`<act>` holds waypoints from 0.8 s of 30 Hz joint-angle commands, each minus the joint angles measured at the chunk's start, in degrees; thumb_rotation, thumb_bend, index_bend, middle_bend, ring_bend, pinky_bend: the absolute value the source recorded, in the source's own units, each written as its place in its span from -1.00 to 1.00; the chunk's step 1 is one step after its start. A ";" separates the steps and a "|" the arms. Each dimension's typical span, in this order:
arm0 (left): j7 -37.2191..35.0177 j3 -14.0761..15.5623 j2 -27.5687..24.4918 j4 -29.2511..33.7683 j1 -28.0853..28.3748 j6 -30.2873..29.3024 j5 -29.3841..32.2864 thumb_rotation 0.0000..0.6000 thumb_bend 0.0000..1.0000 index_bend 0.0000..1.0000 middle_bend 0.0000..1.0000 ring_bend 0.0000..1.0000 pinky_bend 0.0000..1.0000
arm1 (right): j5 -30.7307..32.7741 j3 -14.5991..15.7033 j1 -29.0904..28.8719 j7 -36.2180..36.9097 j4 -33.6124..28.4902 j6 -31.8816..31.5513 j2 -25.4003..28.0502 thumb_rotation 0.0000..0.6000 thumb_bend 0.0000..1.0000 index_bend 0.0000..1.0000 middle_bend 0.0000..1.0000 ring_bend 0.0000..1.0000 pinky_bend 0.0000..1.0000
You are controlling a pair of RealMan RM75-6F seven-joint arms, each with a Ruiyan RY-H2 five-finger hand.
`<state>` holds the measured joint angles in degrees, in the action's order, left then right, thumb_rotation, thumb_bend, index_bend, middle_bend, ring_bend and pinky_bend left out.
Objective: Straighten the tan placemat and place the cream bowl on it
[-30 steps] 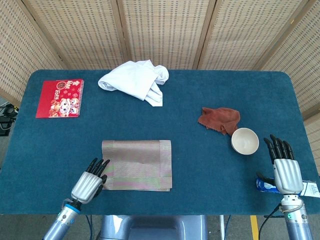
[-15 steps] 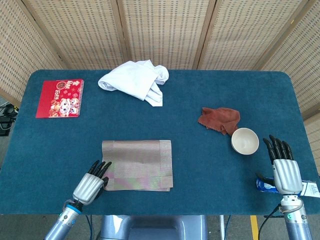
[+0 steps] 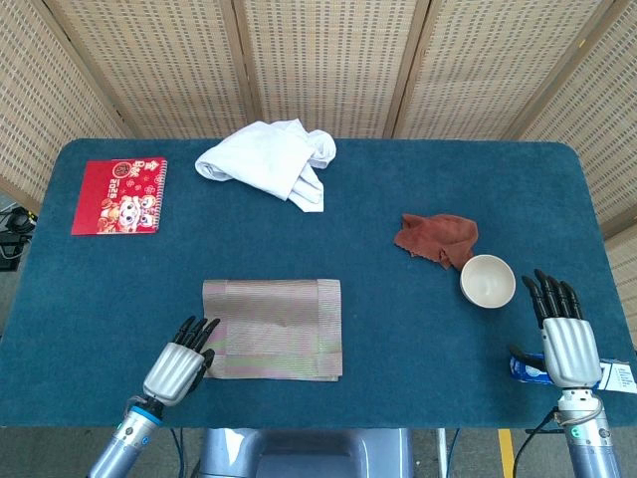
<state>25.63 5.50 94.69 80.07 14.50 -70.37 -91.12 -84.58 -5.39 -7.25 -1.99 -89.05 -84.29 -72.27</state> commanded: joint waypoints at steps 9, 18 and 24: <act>0.66 -4.55 -5.27 8.16 2.27 -0.41 1.96 1.00 0.10 0.20 -1.00 -1.00 -1.00 | -1.03 0.20 0.28 0.05 -0.58 -0.93 0.32 1.00 -0.53 -0.86 -1.00 -1.00 -0.90; 5.53 -13.69 -10.20 15.74 8.52 5.19 10.65 1.00 0.10 0.20 -1.00 -1.00 -1.00 | -0.30 -0.42 0.28 0.24 -0.16 -1.03 0.37 1.00 -0.53 -0.86 -1.00 -1.00 -0.90; 7.02 -19.61 -11.09 15.18 13.36 9.28 18.14 1.00 0.10 0.20 -1.00 -1.00 -1.00 | 1.04 -1.05 0.10 -0.09 0.53 -0.42 0.20 1.00 -0.53 -0.86 -1.00 -1.00 -0.90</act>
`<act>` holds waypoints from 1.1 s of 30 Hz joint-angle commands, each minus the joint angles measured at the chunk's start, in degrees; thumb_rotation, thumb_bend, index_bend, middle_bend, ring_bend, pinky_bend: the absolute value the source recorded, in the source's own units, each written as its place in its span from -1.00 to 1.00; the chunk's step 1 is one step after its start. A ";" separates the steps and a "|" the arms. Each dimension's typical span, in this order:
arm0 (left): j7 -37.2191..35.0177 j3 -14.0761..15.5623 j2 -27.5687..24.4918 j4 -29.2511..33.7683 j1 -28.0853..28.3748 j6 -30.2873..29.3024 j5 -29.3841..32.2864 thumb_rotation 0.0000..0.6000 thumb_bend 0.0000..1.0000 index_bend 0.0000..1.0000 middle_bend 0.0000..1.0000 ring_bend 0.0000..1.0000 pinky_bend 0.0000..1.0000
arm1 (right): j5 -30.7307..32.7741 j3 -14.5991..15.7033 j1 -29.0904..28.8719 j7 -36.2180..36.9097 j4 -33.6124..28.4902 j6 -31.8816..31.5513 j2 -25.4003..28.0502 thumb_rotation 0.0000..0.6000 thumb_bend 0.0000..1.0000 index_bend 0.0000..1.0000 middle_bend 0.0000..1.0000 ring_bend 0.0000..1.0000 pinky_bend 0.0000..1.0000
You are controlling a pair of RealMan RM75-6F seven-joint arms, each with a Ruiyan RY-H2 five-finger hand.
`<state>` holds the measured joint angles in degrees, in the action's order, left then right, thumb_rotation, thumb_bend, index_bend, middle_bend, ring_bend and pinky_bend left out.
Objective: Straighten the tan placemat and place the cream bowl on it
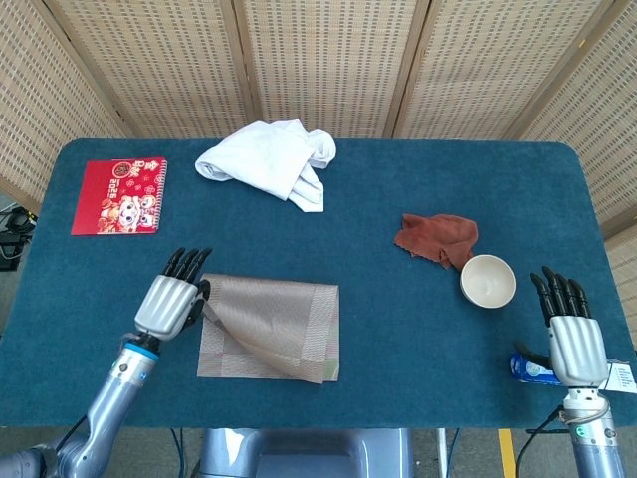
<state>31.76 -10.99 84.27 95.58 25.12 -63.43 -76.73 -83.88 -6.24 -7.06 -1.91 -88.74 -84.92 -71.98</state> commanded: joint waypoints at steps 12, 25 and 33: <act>1.53 -11.67 1.81 -10.18 12.71 6.71 15.24 1.00 0.10 0.19 -1.00 -1.00 -1.00 | 1.34 -1.51 -0.19 -1.03 1.35 -0.76 -0.76 1.00 -0.53 -0.86 -1.00 -1.00 -0.90; 5.15 -12.88 9.08 -29.34 22.21 8.20 24.23 1.00 0.07 0.11 -1.00 -1.00 -1.00 | 4.28 -2.29 -1.04 -0.58 3.92 1.99 -1.93 1.00 -0.53 -0.86 -1.00 -1.00 -0.90; 2.81 -10.89 7.44 -27.92 21.26 7.91 24.93 1.00 -0.41 -1.00 -1.00 -1.00 -1.00 | 4.44 -2.10 -1.02 -0.57 3.81 2.32 -1.86 1.00 -0.53 -0.86 -1.00 -1.00 -0.90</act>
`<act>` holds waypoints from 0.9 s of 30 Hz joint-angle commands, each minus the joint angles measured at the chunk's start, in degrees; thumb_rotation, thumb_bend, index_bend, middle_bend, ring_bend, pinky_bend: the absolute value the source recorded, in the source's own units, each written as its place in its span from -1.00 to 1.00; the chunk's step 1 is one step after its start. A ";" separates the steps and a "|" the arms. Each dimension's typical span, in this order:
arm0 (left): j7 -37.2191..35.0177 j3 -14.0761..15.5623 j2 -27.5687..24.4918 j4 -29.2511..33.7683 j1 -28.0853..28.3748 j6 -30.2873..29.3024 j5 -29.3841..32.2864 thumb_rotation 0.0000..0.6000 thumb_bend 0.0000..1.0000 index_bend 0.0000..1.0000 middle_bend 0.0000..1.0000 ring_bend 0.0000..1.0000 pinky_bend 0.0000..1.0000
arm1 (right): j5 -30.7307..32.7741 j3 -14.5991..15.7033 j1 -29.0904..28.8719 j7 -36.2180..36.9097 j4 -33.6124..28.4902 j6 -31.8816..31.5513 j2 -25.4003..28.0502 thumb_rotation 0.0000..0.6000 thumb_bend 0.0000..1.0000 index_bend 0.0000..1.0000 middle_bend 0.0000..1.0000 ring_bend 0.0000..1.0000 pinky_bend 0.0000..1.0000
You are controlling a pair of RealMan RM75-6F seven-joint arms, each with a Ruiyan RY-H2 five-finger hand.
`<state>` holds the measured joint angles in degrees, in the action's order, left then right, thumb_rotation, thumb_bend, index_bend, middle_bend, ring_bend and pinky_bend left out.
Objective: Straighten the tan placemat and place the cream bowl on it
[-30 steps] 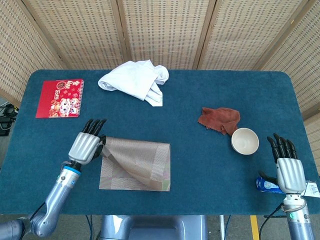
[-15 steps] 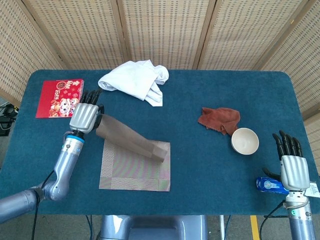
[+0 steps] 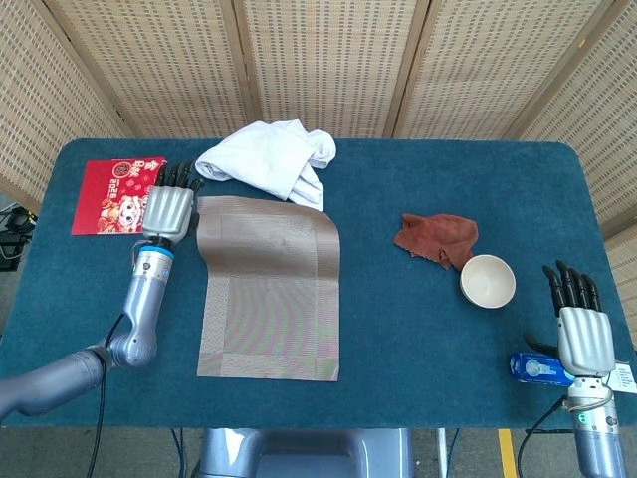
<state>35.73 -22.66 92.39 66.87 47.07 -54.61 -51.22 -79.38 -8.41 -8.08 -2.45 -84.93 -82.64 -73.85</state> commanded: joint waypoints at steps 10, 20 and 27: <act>-8.99 4.86 -6.06 9.00 -7.53 -7.48 -5.96 1.00 -0.44 -1.00 -1.00 -1.00 -1.00 | -1.69 1.36 -0.09 -0.76 -0.65 0.27 -0.05 1.00 -0.53 -0.86 -1.00 -1.00 -0.90; -20.33 16.00 -16.28 25.61 -24.40 -22.51 -16.51 1.00 -0.44 -1.00 -1.00 -1.00 -1.00 | -6.47 5.14 -0.52 -4.07 -2.68 1.31 -0.84 1.00 -0.54 -0.86 -1.00 -1.00 -0.90; -24.10 20.90 -19.10 26.30 -32.57 -31.90 -22.97 1.00 -0.44 -1.00 -1.00 -1.00 -1.00 | -9.76 7.24 -0.68 -4.63 -4.08 1.44 -1.28 1.00 -0.55 -0.86 -1.00 -1.00 -0.90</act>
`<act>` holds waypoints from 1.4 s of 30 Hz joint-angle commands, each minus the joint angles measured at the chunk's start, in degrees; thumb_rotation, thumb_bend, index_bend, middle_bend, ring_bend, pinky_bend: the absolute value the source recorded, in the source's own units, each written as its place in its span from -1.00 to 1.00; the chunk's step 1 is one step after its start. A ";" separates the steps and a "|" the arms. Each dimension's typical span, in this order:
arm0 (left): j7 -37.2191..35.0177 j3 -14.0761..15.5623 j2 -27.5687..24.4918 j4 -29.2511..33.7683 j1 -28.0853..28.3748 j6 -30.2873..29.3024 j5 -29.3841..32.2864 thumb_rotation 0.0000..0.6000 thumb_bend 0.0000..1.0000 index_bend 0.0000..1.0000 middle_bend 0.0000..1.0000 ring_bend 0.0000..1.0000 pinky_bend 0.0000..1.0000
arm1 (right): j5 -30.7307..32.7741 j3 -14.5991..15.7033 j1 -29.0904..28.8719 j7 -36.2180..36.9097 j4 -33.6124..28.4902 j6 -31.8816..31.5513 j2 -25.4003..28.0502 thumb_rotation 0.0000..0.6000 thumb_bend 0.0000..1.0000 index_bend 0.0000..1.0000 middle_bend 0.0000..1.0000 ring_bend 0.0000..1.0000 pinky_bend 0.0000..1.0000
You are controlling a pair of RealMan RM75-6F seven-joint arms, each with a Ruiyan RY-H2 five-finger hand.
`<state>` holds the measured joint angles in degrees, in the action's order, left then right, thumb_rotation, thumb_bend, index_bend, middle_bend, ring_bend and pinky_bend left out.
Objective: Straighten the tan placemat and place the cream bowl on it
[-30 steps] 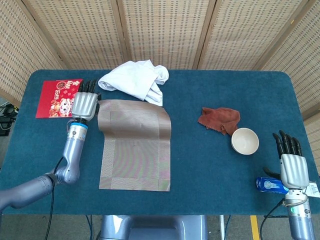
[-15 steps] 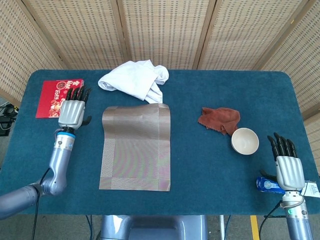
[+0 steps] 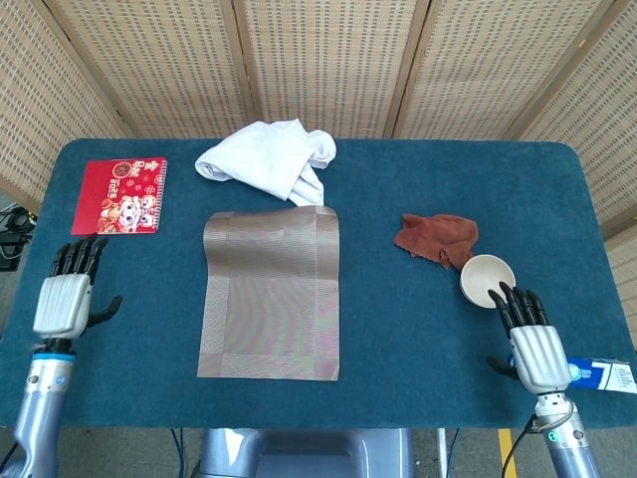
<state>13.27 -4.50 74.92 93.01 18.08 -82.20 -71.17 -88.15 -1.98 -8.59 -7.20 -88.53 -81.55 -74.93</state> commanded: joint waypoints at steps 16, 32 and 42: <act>-5.90 2.37 -3.14 -0.47 -8.51 -8.71 -7.62 1.00 -0.44 -1.00 -1.00 -1.00 -1.00 | -5.01 2.83 -6.88 -3.26 -1.89 11.13 -12.03 1.00 -0.56 -0.73 -1.00 -1.00 -0.89; -8.46 -0.02 -3.53 -1.92 -9.29 -6.20 -6.66 1.00 -0.44 -1.00 -1.00 -1.00 -1.00 | -0.78 0.57 -12.41 -1.22 4.62 18.01 -26.22 1.00 -0.56 -0.61 -1.00 -1.00 -0.89; -8.88 -1.08 -3.35 -2.76 -9.41 -4.95 -5.82 1.00 -0.44 -1.00 -1.00 -1.00 -1.00 | 1.20 -0.15 -13.41 1.19 9.30 18.73 -31.42 1.00 -0.54 -0.52 -1.00 -1.00 -0.89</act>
<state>4.35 -5.49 71.51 90.33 8.66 -87.23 -77.07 -87.21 -1.73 -21.67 -6.80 -80.52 -62.70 -105.13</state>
